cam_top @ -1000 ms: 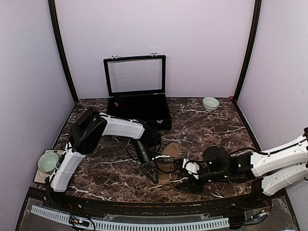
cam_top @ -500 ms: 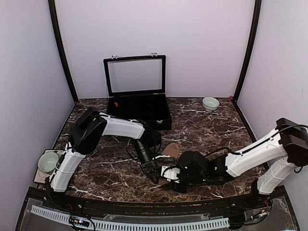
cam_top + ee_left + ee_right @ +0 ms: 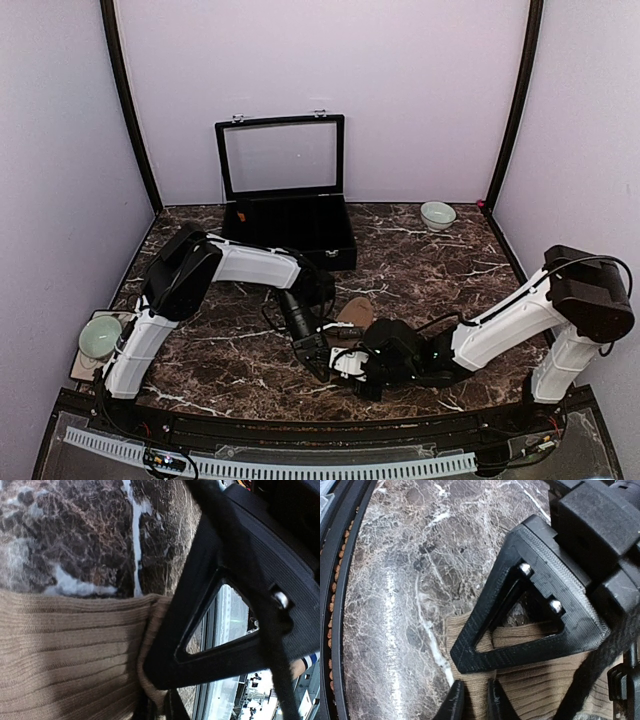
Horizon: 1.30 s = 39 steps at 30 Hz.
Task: Roll the socks
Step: Roll the sock at the center of the board.
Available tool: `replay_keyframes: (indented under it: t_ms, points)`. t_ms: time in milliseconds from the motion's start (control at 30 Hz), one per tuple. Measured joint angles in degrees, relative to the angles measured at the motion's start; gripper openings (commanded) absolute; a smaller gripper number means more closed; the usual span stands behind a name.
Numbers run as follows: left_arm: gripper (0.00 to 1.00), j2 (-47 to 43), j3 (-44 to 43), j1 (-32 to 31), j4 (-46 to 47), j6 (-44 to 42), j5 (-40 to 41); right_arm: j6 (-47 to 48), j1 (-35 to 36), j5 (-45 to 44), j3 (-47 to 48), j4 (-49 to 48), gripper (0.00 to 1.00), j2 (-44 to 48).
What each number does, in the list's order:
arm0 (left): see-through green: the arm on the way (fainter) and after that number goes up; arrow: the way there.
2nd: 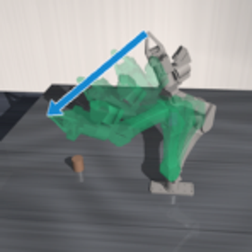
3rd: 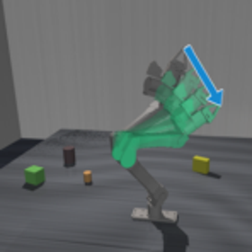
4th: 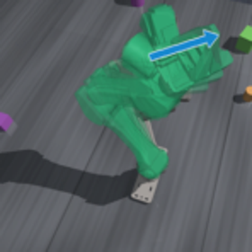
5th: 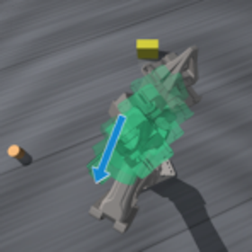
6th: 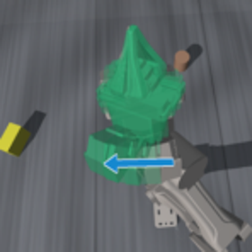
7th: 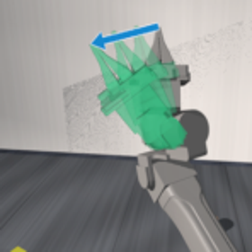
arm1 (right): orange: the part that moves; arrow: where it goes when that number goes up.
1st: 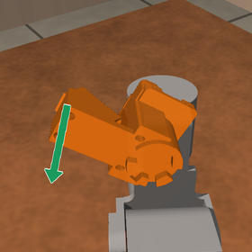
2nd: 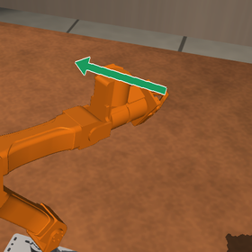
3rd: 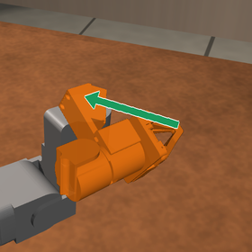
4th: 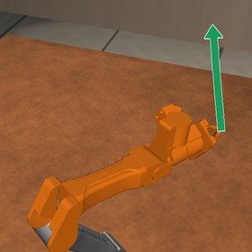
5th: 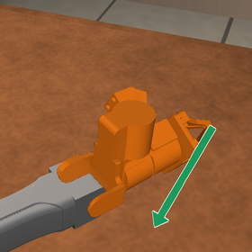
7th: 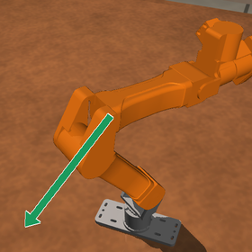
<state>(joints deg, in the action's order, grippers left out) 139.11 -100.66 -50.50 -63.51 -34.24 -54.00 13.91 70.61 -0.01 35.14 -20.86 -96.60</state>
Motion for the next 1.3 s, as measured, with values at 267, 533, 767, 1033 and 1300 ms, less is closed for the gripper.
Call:
replay_keyframes:
  t_ms: [267, 533, 767, 1033, 1300]
  points:
    - [0.36, -5.1, 5.0, -0.1, 4.0, 0.7, 2.5, -3.6, -1.9, 3.2, -3.1, -5.2, 0.00, 0.3]
    - [0.42, -18.4, 18.6, -0.2, 19.3, 6.2, 14.6, -6.5, -4.2, 3.7, -4.7, -4.5, 0.00, 2.2]
    - [0.43, -27.7, 28.7, 3.0, 29.1, 8.4, 26.2, -9.4, -5.4, 5.6, -4.6, -3.5, 0.00, 2.4]
    - [0.43, -37.8, 36.7, 3.7, 35.1, 5.7, 27.2, -12.4, -7.2, 11.9, 0.9, 1.1, 0.00, -0.8]
    - [0.39, -48.6, 45.2, 2.7, 38.7, -0.4, 24.4, -19.8, -11.3, 21.6, 3.9, 1.8, 0.00, -4.2]
